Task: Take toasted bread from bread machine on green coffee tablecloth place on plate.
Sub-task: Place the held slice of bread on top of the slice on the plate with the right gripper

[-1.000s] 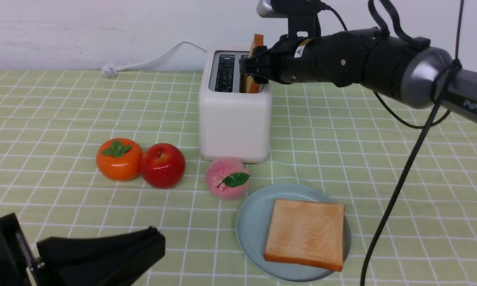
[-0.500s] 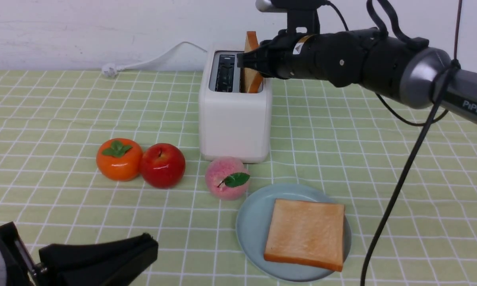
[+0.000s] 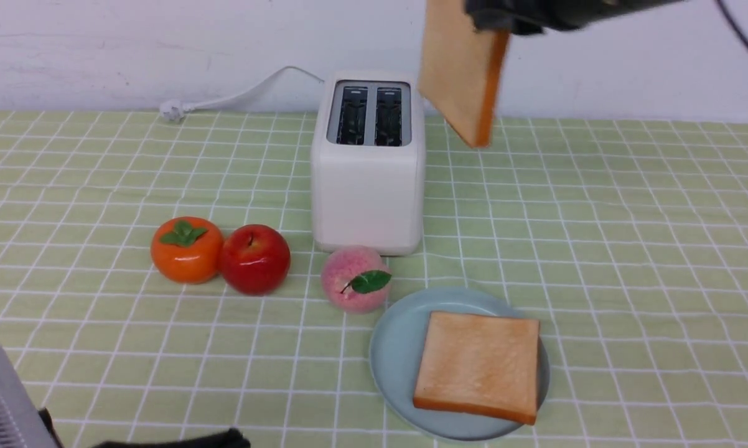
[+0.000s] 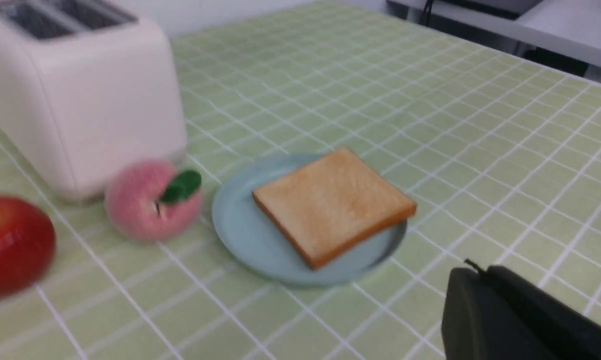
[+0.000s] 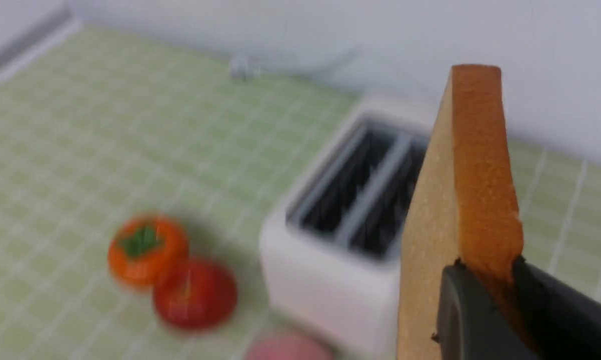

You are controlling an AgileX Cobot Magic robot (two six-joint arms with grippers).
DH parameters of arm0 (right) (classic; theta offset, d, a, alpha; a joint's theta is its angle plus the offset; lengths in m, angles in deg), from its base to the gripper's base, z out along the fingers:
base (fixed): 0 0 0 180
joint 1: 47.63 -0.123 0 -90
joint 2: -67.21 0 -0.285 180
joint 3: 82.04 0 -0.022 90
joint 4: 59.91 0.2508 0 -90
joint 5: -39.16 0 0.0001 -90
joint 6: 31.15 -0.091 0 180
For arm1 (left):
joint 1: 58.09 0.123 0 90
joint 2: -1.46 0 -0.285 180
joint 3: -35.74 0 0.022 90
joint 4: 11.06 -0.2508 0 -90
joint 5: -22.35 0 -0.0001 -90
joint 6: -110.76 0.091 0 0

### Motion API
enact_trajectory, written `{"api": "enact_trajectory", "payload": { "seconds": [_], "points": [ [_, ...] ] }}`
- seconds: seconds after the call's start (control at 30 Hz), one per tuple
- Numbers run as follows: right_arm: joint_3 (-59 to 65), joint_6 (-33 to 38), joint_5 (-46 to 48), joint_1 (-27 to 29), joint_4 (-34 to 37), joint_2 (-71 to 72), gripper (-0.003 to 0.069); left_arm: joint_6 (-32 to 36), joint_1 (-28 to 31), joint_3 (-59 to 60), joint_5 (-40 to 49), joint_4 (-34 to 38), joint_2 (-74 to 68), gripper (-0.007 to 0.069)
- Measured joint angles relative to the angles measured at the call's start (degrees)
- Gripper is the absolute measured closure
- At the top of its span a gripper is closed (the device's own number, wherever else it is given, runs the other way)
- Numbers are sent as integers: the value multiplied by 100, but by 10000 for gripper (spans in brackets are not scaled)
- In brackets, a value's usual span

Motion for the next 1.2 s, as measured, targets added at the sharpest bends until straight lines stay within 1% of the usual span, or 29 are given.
{"api": "enact_trajectory", "payload": {
  "seconds": [0.03, 0.07, 0.1, 0.13, 0.23, 0.27, 0.3, 0.33, 0.4, 0.43, 0.5, 0.63, 0.7, 0.8, 1.0, 1.1, 1.2],
  "points": [
    [345, 0, 69, 0, 66, 199, 564, -241, 0, 91, -2, 0, 0, 631],
    [494, 0, 90, 0, 105, 293, 564, -337, 0, 126, -2, 0, 0, 631],
    [1194, 0, 147, 0, 394, 745, 564, -685, 0, 301, -2, 0, 0, 631],
    [1505, 0, 167, 0, 631, 905, 564, -850, 0, 377, -8, 0, 0, 631],
    [2561, 99, 160, 0, 1430, 1313, 564, -1111, 0, 599, -51, 0, 0, 629],
    [2561, 123, 145, 0, 1484, 1333, 564, -1124, 0, 622, -51, 0, 0, 629],
    [2990, 306, -32, 0, 1895, 1410, 564, -1174, 0, 671, -56, 0, 0, 629],
    [3241, 483, -205, 0, 2126, 1405, 564, -1203, 0, 685, -47, 0, 0, 627],
    [3501, 760, -556, 0, 2538, 1312, 564, -1219, 0, 685, -12, 0, 0, 627],
    [3536, 824, -584, 0, 2579, 1295, 564, -1219, 0, 685, -5, 0, 0, 627],
    [3615, 1114, -792, 0, 2919, 1071, 564, -1223, 0, 685, 39, 0, 0, 627],
    [3632, 1920, -1363, 0, 3851, 407, 564, -1240, 0, 685, 132, 0, 0, 624],
    [3632, 2118, -1601, 12, 4058, 149, 564, -1240, 0, 685, 169, 0, 0, 623],
    [3632, 2229, -1793, 82, 4309, -104, 564, -1240, 0, 685, 190, 0, 0, 620],
    [3632, 2258, -1889, 222, 4369, -210, 564, -1240, 0, 685, 190, 0, 0, 617],
    [3632, 2263, -1883, 270, 4375, -216, 538, -1240, 0, 685, 190, 0, 0, 617],
    [3632, 2263, -1834, 277, 4375, -229, 482, -1240, 0, 685, 190, 0, 0, 614]
  ]
}}
